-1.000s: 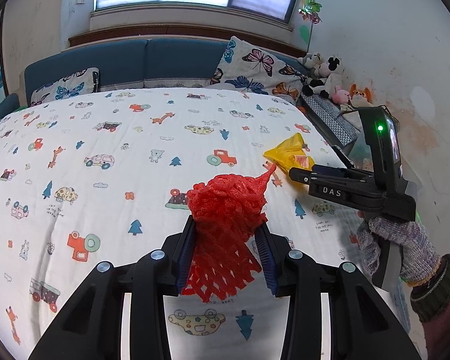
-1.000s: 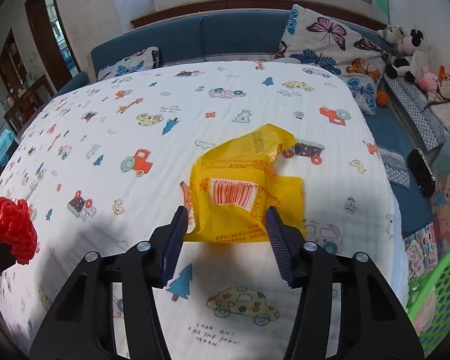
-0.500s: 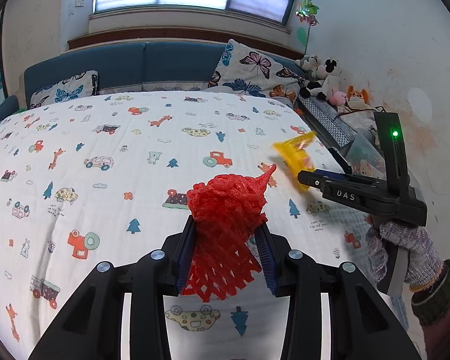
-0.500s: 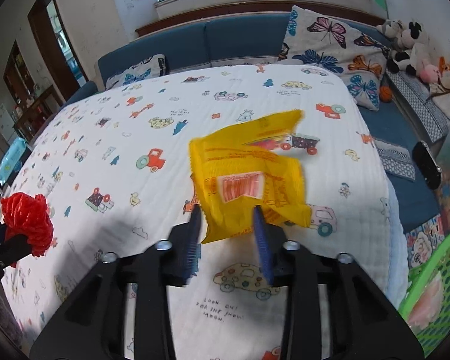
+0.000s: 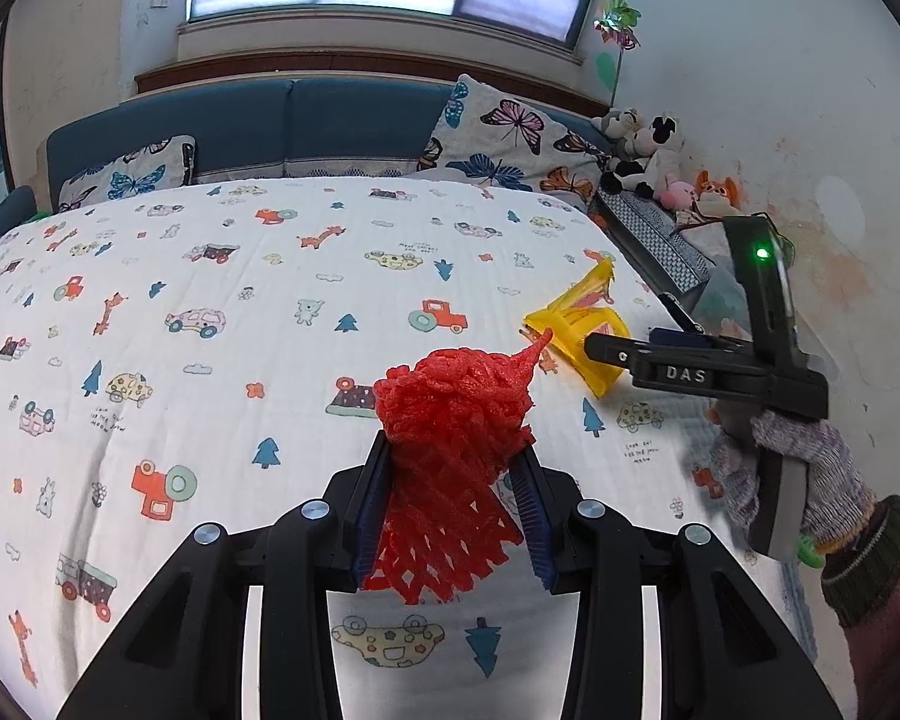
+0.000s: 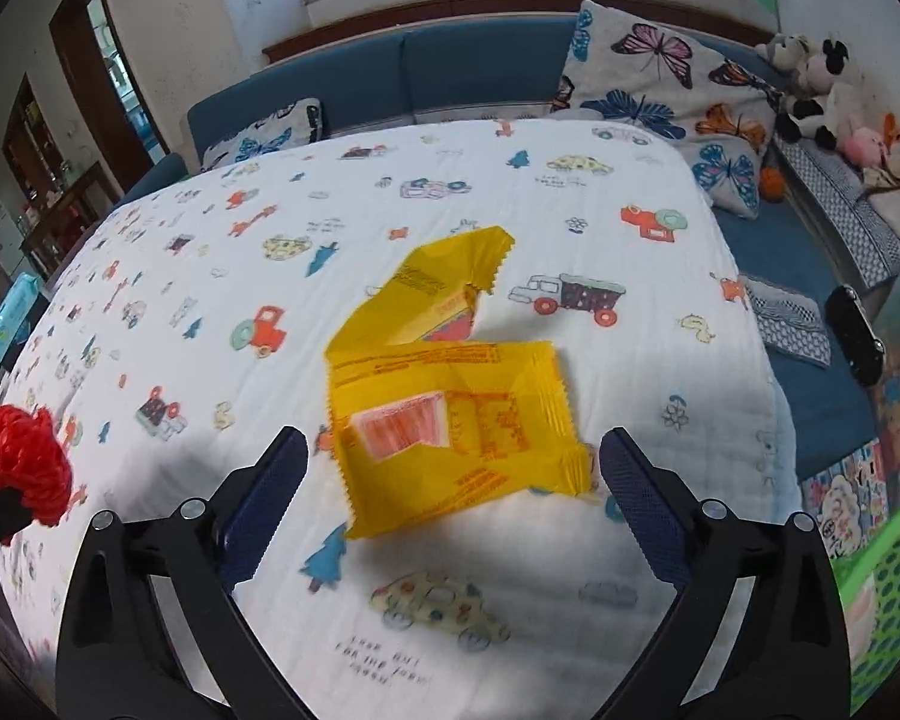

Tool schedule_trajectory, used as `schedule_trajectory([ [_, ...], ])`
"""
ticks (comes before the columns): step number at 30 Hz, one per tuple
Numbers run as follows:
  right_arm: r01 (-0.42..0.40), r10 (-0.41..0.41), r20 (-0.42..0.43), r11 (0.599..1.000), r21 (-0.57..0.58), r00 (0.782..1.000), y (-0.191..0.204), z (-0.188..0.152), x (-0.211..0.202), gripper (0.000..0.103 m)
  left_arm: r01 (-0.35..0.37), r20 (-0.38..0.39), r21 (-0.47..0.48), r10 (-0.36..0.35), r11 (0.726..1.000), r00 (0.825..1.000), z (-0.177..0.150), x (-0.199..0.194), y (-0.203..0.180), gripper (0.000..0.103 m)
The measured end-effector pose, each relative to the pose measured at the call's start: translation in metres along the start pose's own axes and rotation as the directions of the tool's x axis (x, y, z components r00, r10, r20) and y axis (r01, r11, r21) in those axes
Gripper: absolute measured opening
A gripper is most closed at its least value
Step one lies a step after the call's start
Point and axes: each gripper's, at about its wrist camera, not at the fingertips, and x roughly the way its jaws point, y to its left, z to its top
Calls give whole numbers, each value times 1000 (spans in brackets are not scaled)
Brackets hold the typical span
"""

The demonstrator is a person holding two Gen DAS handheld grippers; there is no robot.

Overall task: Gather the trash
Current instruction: 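Grasp the yellow snack wrapper with the right gripper and lift it, then carry the wrapper and red net over the basket with both grippers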

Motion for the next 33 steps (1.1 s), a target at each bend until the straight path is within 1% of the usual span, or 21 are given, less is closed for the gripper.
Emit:
schedule_trajectory([
  [2, -15, 15, -21, 1000, 18, 1000, -4, 1, 7, 98, 0, -4, 0, 0, 1000, 1000, 0, 2, 0, 38],
  [4, -6, 7, -41, 1000, 24, 999, -5, 0, 14, 97, -1, -8, 0, 1, 1000, 1000, 1, 4, 1, 38],
  [5, 2, -2, -33, 1000, 14, 999, -3, -1, 14, 93, 0, -10, -2, 0, 1000, 1000, 1, 5, 1, 38],
  [7, 35, -35, -23, 999, -17, 999, 2, -3, 14, 88, 0, -14, -3, 0, 1000, 1000, 0, 6, 1, 38],
  [9, 38, -39, -22, 999, -28, 999, 4, -3, 13, 85, 1, -17, -6, -1, 1000, 1000, 1, 7, 2, 38],
  [10, 39, -40, -21, 999, -35, 999, 7, -4, 12, 81, 2, -17, -7, -2, 1000, 1000, 1, 8, 2, 38],
  [11, 38, -39, -19, 998, -44, 999, 9, -5, 11, 80, 3, -17, -7, -3, 1000, 1000, 1, 8, 2, 38],
  [14, 34, -35, -10, 998, -61, 999, 15, -7, 7, 76, 5, -15, -6, -5, 1000, 1000, 1, 7, 1, 38],
  [19, 20, -19, 11, 998, -62, 1000, 21, -13, -8, 75, 7, -5, 2, -7, 1000, 1000, 1, 1, -4, 38],
  [27, 25, -24, 43, 999, -24, 999, 19, -33, -52, 75, 37, 10, 31, -37, 999, 999, -1, -10, -24, 38],
  [33, 82, -80, 68, 997, -14, 994, 11, -60, -96, 75, 75, 11, 65, -76, 995, 997, -5, -17, -53, 38],
])
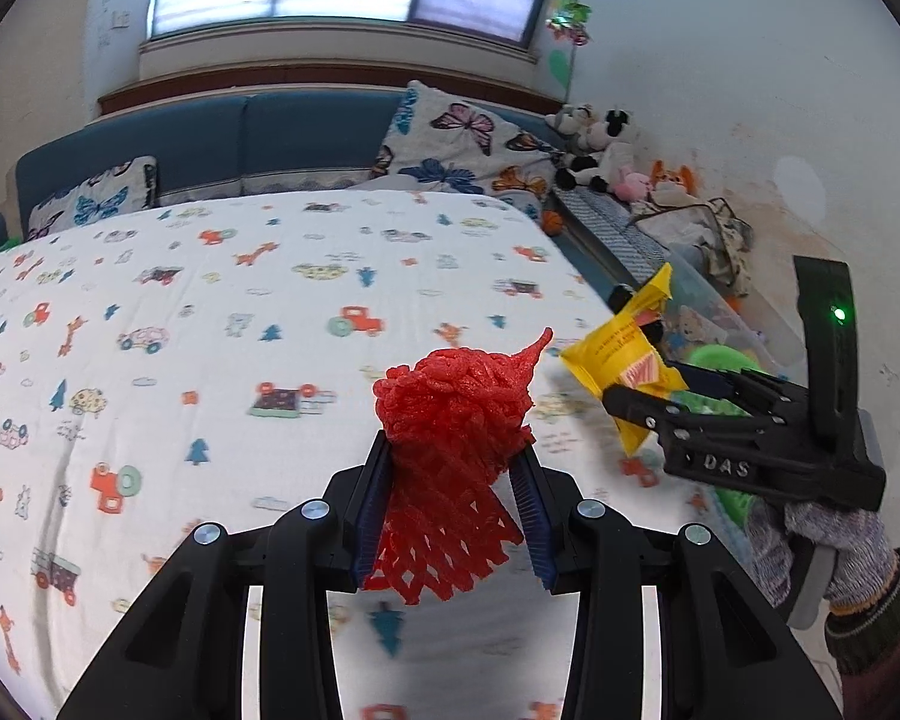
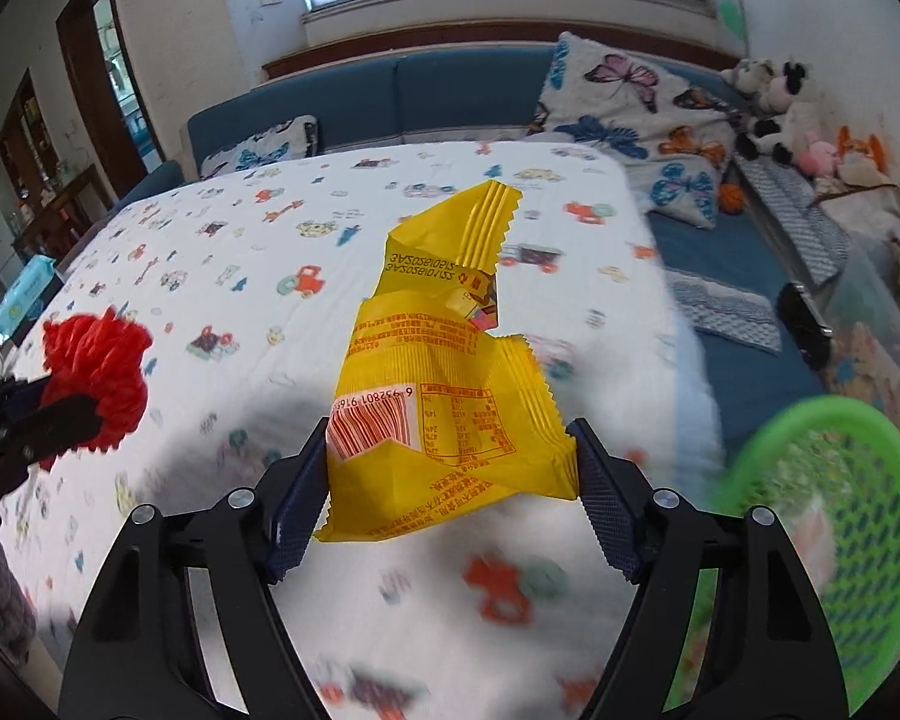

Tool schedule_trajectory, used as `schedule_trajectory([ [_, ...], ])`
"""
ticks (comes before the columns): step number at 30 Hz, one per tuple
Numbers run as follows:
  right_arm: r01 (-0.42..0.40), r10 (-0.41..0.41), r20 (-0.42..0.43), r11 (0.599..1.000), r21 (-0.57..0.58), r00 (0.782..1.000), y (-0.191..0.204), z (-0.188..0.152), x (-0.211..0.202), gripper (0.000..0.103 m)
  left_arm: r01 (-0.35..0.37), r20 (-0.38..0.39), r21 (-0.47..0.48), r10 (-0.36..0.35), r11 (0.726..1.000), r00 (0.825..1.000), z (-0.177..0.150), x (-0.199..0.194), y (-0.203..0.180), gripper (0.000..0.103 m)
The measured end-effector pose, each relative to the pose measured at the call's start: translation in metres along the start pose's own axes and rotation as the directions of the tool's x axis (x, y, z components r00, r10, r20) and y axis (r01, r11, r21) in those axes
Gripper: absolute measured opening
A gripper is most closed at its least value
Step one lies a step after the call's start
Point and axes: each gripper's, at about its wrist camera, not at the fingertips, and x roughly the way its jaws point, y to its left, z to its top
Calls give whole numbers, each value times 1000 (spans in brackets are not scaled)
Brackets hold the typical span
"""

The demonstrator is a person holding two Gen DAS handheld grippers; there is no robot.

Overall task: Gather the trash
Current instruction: 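Carry the wrapper and red net over the basket with both grippers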

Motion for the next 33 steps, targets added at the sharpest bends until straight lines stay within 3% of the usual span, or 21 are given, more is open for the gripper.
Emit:
schedule_trajectory([
  [11, 78, -80, 20, 991, 112, 997, -46, -47, -62, 76, 77, -7, 85, -77, 993, 997, -7, -2, -64, 38],
  [21, 188, -193, 2, 955, 230, 981, -108, -91, -105, 76, 153, -40, 158, -149, 975, 988, -13, 8, -120, 38],
  [33, 270, -275, -35, 901, 340, 961, -166, -119, -126, 81, 205, -80, 227, -191, 952, 978, -10, 26, -175, 38],
])
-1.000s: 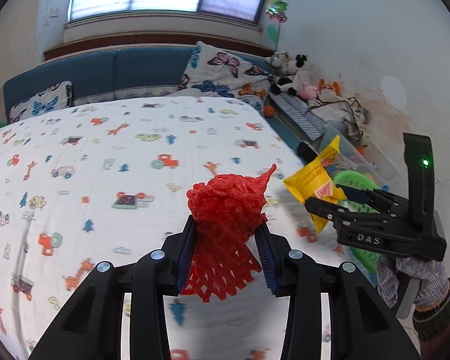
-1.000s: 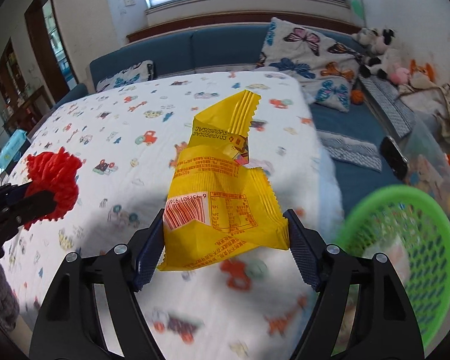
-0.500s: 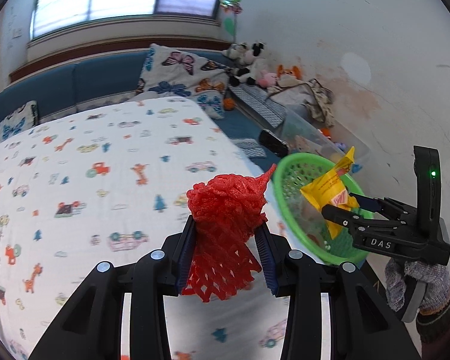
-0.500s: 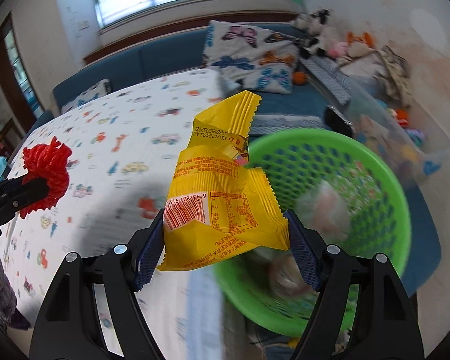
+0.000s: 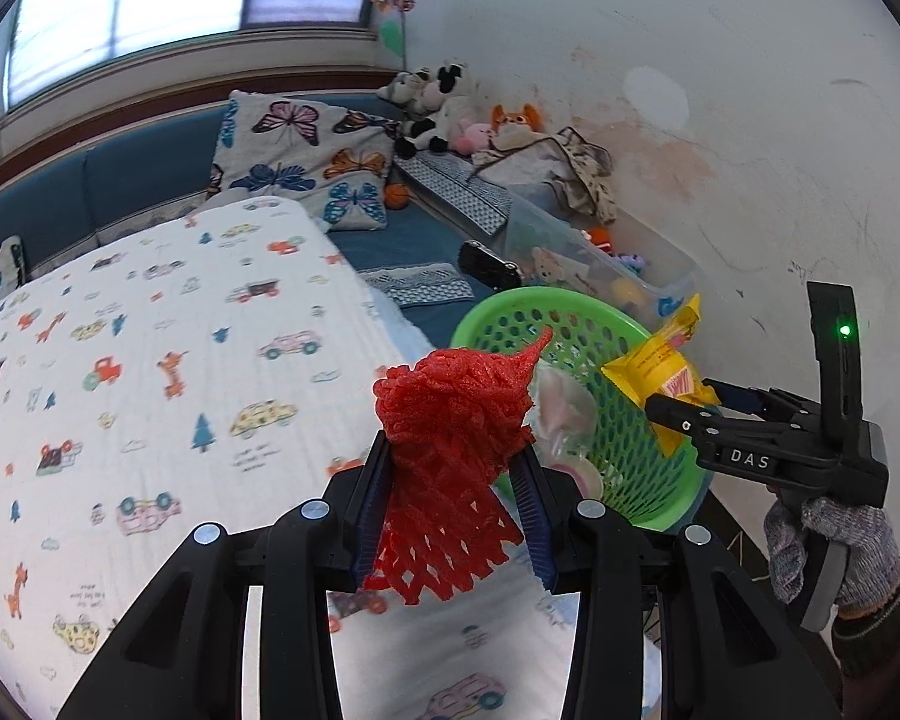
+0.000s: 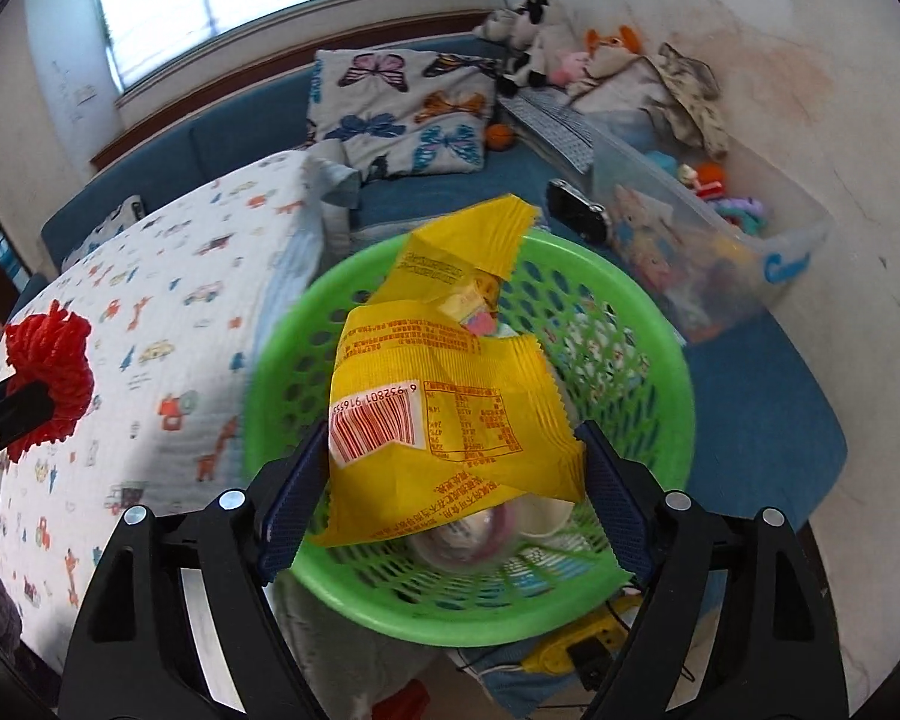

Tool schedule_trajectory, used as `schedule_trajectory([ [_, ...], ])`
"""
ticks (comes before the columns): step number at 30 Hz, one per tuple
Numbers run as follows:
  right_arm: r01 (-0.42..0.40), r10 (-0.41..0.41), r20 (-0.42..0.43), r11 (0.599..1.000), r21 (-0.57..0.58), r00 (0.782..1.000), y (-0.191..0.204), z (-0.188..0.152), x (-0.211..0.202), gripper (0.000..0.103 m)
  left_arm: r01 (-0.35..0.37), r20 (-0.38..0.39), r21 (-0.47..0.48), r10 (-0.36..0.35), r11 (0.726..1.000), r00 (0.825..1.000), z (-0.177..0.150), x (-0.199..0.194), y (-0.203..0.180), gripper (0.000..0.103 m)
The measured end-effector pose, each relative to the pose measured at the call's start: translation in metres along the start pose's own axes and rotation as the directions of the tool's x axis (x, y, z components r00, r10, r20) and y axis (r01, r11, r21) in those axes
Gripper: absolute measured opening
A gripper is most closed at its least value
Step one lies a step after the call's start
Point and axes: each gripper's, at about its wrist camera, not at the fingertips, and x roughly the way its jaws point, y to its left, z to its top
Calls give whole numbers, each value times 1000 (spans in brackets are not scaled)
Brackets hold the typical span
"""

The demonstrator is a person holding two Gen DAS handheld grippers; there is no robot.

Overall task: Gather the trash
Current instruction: 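Carry the wrapper and red net over the basket with both grippers, then open both grippers to drop the wrapper and red net into the basket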

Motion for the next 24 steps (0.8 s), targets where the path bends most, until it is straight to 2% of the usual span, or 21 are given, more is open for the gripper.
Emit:
schedule_trajectory([
  [12, 27, -27, 2, 997, 75, 1000, -40, -6, 1, 88, 30, -36, 69, -28, 997, 999, 17, 32, -35, 39],
  [24, 8, -10, 28, 997, 77, 1000, -49, -10, -14, 89, 39, -68, 127, -31, 991, 997, 28, 60, -62, 42],
])
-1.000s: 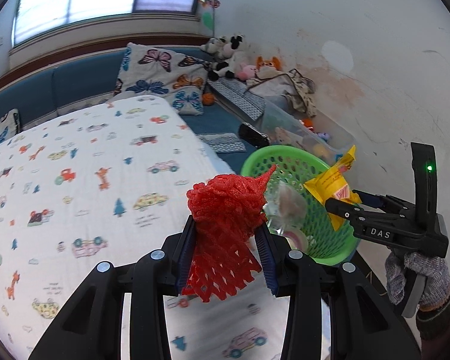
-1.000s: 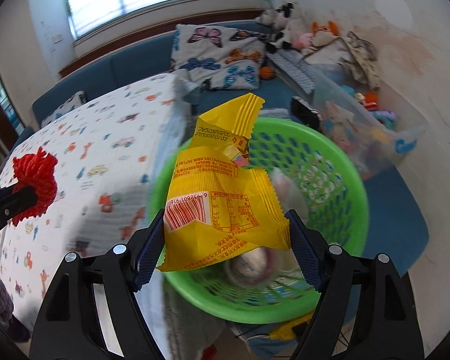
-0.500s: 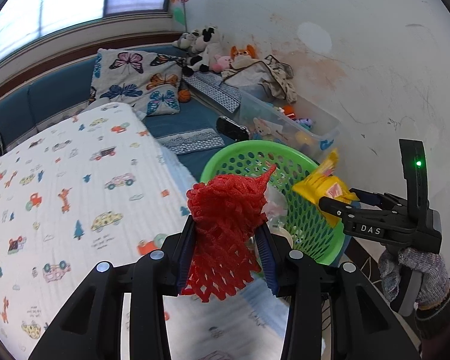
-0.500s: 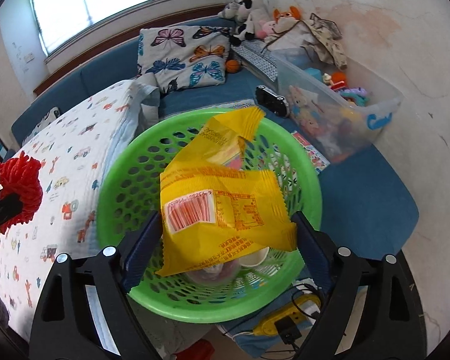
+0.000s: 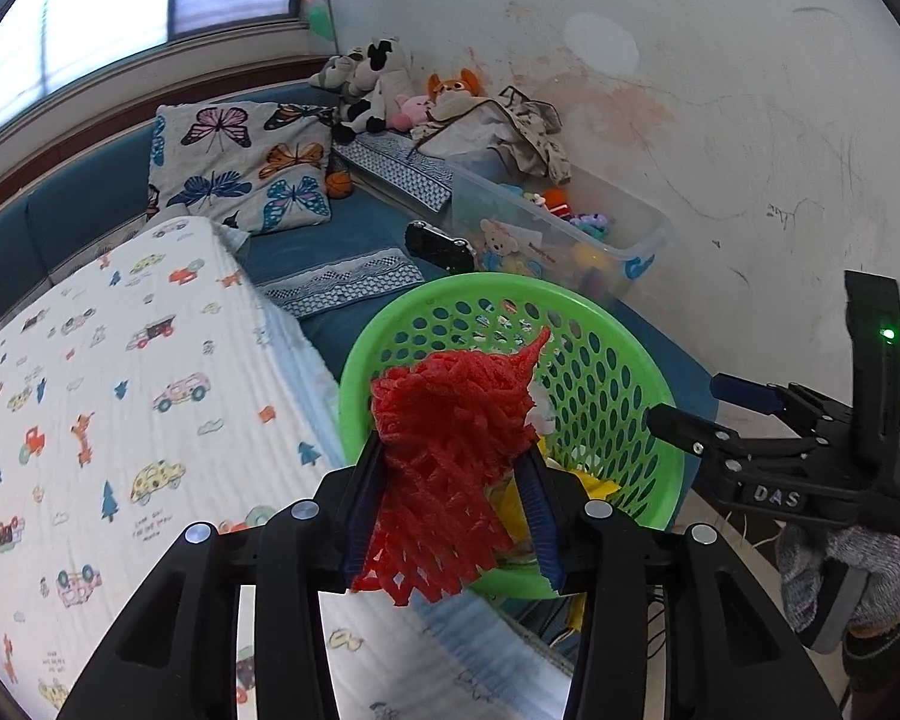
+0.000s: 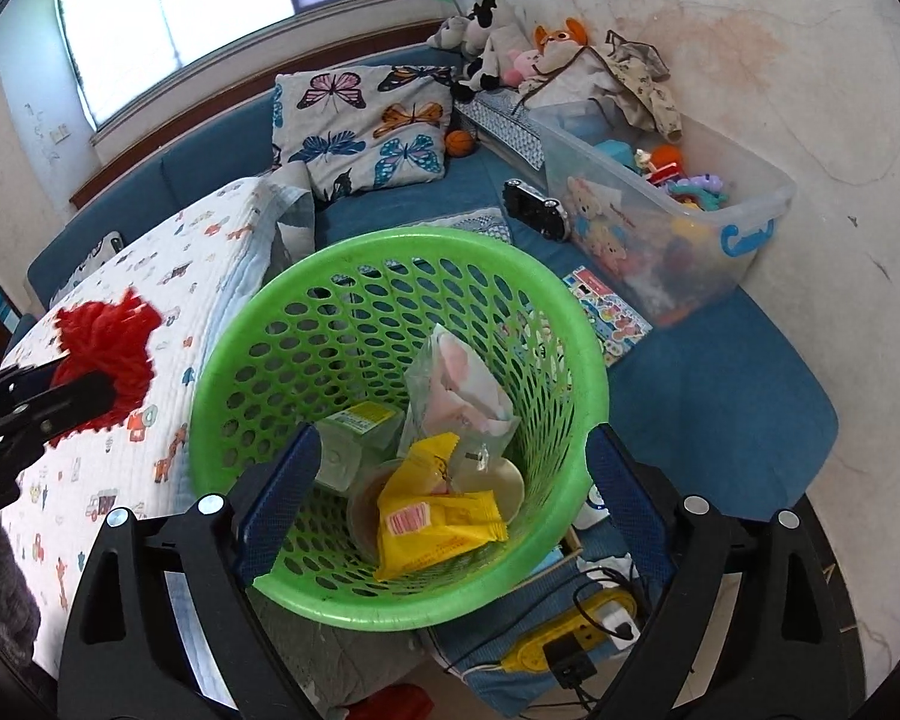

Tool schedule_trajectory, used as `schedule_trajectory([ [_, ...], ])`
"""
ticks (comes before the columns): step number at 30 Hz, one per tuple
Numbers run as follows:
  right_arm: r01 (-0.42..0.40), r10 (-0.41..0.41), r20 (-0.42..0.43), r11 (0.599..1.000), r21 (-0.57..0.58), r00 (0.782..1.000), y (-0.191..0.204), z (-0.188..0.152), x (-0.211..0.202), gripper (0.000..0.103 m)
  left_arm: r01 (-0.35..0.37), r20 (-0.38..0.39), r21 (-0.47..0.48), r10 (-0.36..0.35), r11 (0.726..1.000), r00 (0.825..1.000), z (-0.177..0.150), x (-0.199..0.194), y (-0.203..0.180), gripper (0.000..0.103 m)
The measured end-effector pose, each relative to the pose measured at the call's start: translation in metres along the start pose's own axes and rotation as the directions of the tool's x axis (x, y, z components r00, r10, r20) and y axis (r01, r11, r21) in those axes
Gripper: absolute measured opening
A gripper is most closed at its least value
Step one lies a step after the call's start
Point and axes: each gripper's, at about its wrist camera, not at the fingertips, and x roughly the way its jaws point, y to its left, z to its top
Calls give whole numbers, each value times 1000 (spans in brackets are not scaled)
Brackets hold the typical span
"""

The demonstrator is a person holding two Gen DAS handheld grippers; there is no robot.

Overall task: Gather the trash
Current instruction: 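Open both grippers to drop the wrapper and red net into the basket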

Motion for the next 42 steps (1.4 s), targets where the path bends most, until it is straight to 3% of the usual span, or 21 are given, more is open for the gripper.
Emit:
schedule_trajectory([
  [24, -43, 43, 12, 999, -10, 999, 7, -10, -12, 90, -3, -22, 31, 3, 1000, 1000, 11, 25, -13, 53],
  [42, -46, 46, 14, 999, -9, 999, 8, -13, -15, 90, 5, -11, 26, -5, 1000, 1000, 11, 25, -12, 74],
])
